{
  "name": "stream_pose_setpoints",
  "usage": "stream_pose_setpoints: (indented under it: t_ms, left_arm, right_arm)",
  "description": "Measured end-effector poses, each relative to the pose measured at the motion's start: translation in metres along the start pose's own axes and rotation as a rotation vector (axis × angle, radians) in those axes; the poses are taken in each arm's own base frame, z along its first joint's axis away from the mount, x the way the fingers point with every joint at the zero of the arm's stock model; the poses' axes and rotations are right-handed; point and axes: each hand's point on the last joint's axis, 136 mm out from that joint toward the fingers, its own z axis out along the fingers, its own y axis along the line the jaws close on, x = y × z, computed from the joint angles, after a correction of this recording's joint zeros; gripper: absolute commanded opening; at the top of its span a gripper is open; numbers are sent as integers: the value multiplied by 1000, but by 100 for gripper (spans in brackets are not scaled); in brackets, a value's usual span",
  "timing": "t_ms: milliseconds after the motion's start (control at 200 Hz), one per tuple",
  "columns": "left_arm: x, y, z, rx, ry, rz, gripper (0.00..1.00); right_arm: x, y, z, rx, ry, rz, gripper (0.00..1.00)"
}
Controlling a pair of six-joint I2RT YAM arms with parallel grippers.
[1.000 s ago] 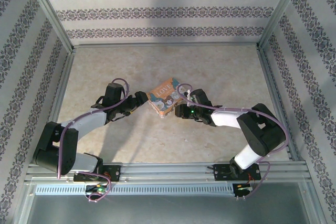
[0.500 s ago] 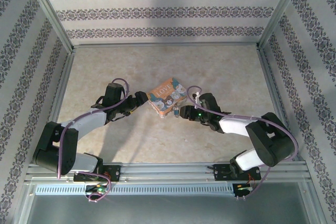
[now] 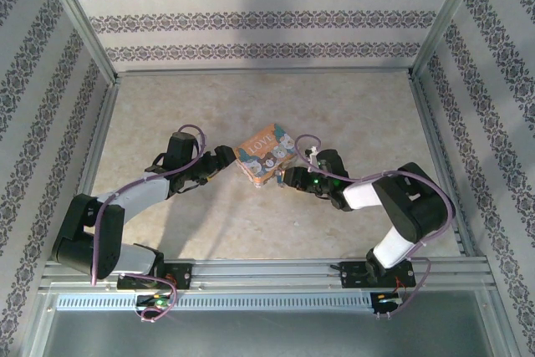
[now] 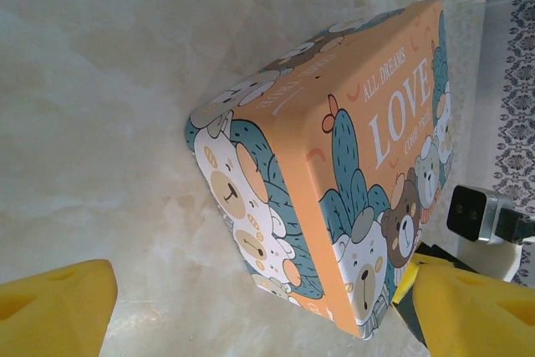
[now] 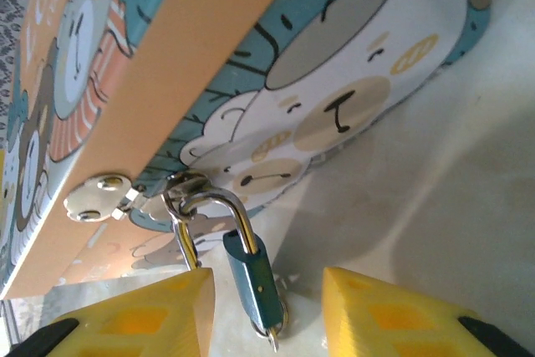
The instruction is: Unlock a padlock with a key
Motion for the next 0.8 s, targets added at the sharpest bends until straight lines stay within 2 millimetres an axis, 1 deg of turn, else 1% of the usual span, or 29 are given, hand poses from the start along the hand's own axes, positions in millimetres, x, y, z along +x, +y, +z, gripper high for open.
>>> stream_pose_setpoints:
  t_ms: [185, 405, 800]
  left_arm:
    - [0, 0, 0, 0, 0, 0, 92]
    - [0, 0, 0, 0, 0, -1, 92]
    - [0, 0, 0, -2, -2, 0, 92]
  right_arm:
    - [-5, 3, 7, -33, -13, 10, 34]
    - [-5, 6, 13, -41, -18, 10, 30]
    - [-7, 7, 17, -33, -28, 32, 28]
